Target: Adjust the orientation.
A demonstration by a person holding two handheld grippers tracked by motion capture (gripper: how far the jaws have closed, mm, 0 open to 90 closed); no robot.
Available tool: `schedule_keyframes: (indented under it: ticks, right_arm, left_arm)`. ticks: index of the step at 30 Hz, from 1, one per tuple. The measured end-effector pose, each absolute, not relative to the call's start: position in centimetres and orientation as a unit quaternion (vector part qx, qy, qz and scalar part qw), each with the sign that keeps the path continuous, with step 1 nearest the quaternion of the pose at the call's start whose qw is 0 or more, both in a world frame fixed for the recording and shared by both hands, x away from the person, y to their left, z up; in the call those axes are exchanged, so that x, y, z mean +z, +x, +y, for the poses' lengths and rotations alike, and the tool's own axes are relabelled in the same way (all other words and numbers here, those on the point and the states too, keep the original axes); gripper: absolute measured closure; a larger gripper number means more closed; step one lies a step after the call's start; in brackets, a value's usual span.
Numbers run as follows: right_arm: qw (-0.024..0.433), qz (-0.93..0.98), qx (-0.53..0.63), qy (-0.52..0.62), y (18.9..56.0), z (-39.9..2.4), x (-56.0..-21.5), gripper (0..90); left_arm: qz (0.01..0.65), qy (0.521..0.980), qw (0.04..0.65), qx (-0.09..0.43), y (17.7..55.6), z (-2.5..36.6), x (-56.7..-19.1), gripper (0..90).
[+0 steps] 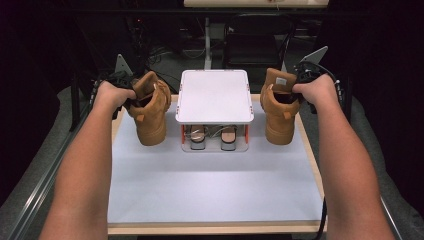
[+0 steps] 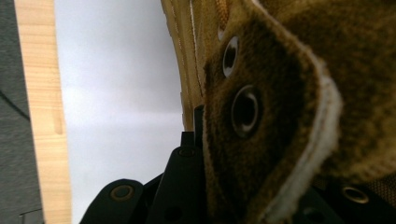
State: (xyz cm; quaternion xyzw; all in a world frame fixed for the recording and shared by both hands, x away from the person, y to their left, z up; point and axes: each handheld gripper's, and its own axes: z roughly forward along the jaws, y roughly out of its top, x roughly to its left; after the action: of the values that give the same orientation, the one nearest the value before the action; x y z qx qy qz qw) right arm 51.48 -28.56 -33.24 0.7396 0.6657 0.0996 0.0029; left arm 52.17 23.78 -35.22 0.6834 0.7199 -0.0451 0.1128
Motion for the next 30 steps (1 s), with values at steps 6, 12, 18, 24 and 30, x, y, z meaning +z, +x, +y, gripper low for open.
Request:
schedule_keyframes:
  ticks: [6, 12, 18, 24, 30]
  right_arm:
    - [0.007, 0.658, 0.102, 0.746, 51.8, -28.4, -32.0, 86.4]
    - [0.017, 0.654, 0.101, 0.749, 52.1, -27.7, -31.1, 86.4]
    - [0.016, 0.655, 0.111, 0.748, 52.0, -27.1, -29.6, 86.3]
    - [0.022, 0.655, 0.117, 0.747, 51.8, -26.6, -28.2, 86.3]
    - [0.028, 0.656, 0.123, 0.744, 51.7, -26.2, -26.7, 86.3]
  left_arm:
    - [0.722, 0.682, 0.107, -0.04, 52.5, 23.7, -34.2, 87.1]
    - [0.728, 0.676, 0.11, -0.031, 52.6, 24.0, -33.0, 87.1]
    - [0.731, 0.672, 0.113, -0.024, 52.4, 23.9, -31.8, 87.1]
    - [0.732, 0.67, 0.118, -0.024, 52.1, 24.1, -30.3, 87.1]
    - [0.736, 0.666, 0.119, -0.016, 52.1, 24.0, -29.0, 87.0]
